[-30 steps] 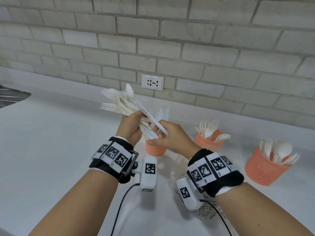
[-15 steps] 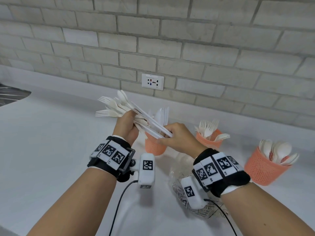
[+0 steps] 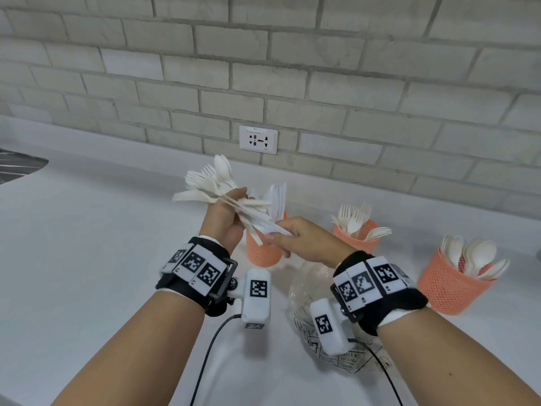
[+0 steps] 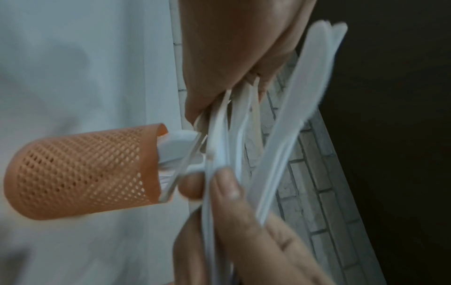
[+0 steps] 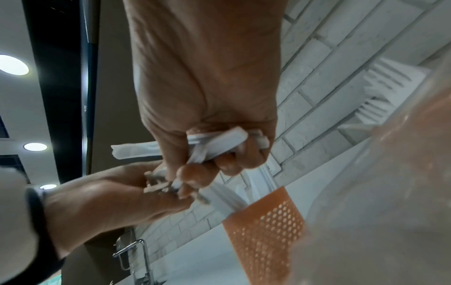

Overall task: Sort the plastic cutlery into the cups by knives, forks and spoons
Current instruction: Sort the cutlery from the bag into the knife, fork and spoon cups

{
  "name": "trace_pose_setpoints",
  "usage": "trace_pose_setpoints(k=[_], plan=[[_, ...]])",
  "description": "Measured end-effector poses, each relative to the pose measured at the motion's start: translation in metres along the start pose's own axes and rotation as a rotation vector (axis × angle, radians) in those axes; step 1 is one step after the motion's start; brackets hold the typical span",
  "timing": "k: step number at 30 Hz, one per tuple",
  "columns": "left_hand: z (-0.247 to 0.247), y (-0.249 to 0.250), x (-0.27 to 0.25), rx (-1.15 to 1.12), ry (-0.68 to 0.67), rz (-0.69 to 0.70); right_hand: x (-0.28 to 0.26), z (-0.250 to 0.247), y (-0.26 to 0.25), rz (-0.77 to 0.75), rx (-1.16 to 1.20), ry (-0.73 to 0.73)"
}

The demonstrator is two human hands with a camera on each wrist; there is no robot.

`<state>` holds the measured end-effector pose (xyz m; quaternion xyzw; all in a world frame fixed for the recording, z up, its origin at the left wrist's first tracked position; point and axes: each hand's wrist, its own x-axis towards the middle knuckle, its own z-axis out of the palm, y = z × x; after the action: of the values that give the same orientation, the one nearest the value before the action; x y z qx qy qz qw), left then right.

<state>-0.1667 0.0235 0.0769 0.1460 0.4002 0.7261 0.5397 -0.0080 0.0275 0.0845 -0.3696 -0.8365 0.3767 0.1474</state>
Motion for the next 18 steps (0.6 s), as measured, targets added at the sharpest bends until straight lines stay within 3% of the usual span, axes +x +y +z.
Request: trace_pose_setpoints(k=[4,8,13,16,18], plan=[[-0.012,0.006,0.001,-0.010,0.011,0.027,-0.006,-0.021,0.012,0.063,-0.029,-0.122],[-0.009,0.001,0.003,-0.014,0.037,0.034,-0.006,-0.019,0.015,0.117,0.171,-0.273],[-0.005,-0.004,0.005,-0.026,0.036,0.074,0.000,0.000,0.007,0.098,0.273,-0.266],[-0.019,0.010,0.015,-0.132,0.071,0.122,-0.002,-0.015,0.014,0.117,0.254,-0.363],[-0.028,0.019,0.019,-0.128,0.104,0.161,-0.003,-0.027,0.018,0.127,0.283,-0.348]])
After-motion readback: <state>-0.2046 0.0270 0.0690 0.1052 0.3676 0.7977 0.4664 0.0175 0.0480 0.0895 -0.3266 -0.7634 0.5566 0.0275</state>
